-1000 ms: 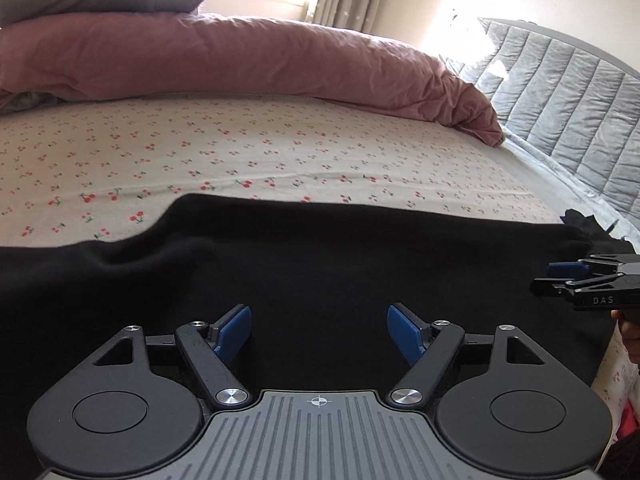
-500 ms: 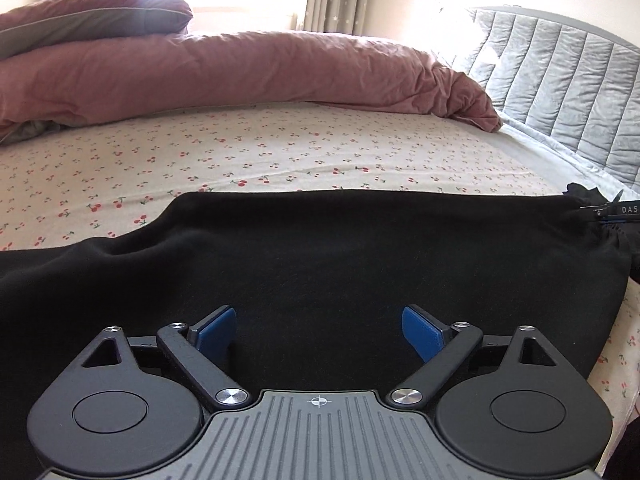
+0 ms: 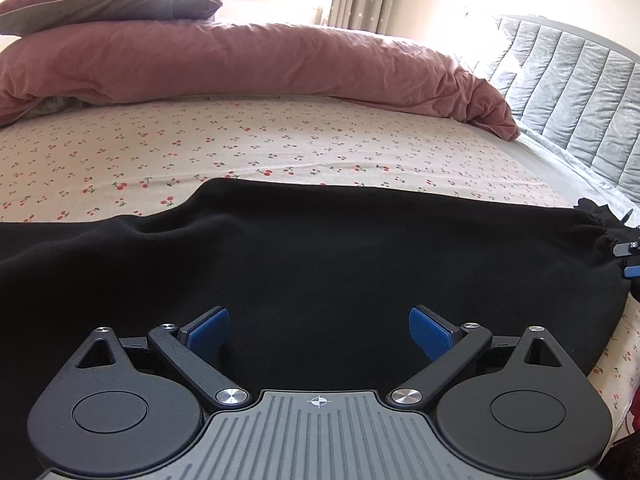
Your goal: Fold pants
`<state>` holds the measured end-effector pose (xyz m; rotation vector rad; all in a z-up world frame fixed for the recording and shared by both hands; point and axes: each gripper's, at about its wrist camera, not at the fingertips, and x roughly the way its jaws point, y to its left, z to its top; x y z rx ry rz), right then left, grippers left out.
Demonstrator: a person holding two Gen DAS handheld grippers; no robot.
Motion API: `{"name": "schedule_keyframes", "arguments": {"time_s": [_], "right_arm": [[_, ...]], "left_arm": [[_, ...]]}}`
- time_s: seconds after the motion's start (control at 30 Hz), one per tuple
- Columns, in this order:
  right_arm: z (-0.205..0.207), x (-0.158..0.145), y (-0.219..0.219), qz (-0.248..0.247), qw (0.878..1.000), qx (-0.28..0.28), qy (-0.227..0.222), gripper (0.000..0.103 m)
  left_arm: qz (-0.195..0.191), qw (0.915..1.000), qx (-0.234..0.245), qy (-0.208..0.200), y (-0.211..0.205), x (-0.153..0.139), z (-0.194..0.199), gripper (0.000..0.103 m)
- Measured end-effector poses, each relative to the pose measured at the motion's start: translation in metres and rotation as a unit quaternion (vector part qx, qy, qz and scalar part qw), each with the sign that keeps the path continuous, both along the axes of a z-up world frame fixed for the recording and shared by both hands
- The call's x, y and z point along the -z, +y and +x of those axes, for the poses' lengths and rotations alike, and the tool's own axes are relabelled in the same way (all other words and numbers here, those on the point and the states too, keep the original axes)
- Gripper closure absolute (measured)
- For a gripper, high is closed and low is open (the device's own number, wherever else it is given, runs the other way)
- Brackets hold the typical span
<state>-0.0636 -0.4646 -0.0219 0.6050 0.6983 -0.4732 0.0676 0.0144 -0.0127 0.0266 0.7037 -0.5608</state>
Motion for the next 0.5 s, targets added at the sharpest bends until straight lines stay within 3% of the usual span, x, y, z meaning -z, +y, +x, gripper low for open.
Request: {"name": "schedule_keyframes", "arguments": {"time_s": [0.27, 0.37, 0.5], "right_arm": [[-0.012, -0.005, 0.006, -0.025, 0.999, 0.034, -0.003, 0.042], [-0.015, -0.007, 0.010, -0.055, 0.998, 0.043, 0.000, 0.036], [-0.009, 0.008, 0.000, -0.017, 0.999, 0.041, 0.004, 0.037]], "left_arm": [[-0.002, 0.9999, -0.010, -0.004, 0.004, -0.003, 0.000, 0.005], [-0.006, 0.9999, -0.015, 0.001, 0.006, -0.003, 0.001, 0.005], [-0.012, 0.9998, -0.015, 0.006, 0.006, -0.003, 0.002, 0.005]]}}
